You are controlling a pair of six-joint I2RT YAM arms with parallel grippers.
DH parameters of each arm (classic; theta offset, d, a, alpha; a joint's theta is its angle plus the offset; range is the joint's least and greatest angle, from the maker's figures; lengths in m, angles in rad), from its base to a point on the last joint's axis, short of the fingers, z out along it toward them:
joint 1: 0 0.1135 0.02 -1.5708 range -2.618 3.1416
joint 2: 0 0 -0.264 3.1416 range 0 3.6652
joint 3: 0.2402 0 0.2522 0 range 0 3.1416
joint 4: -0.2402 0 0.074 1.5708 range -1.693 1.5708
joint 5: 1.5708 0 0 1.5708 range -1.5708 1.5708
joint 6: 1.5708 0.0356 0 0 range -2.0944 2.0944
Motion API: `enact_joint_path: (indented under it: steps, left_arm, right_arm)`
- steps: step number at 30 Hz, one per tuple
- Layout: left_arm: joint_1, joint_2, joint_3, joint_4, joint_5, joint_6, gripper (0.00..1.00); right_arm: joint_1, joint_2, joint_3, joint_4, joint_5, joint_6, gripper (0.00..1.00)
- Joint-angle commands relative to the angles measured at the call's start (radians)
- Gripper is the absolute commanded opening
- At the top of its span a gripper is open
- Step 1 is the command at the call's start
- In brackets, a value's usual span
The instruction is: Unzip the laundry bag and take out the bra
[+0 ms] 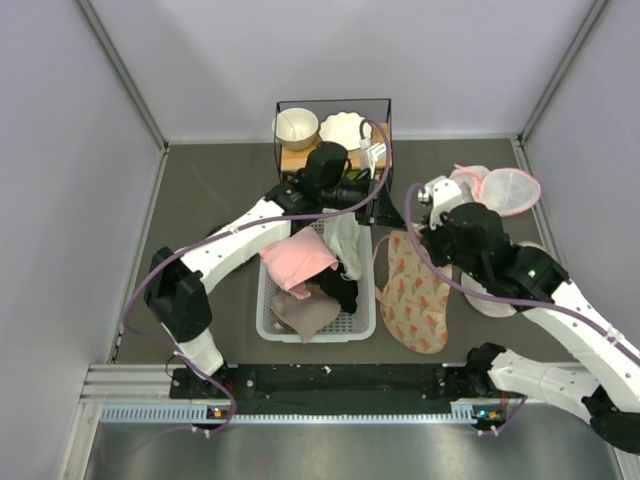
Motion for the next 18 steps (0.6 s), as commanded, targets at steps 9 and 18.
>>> enact_joint_path:
  steps: [9, 18]
  left_arm:
    - [0.066, -0.022, -0.028, 0.157, 0.065, -0.056, 0.0]
    - [0.041, 0.047, 0.023, 0.235, 0.091, -0.122, 0.0]
  right_arm:
    - [-0.006, -0.517, -0.029, 0.034, 0.143, 0.051, 0.0]
    - [-0.006, -0.55, -0.073, -0.02, 0.143, 0.108, 0.0]
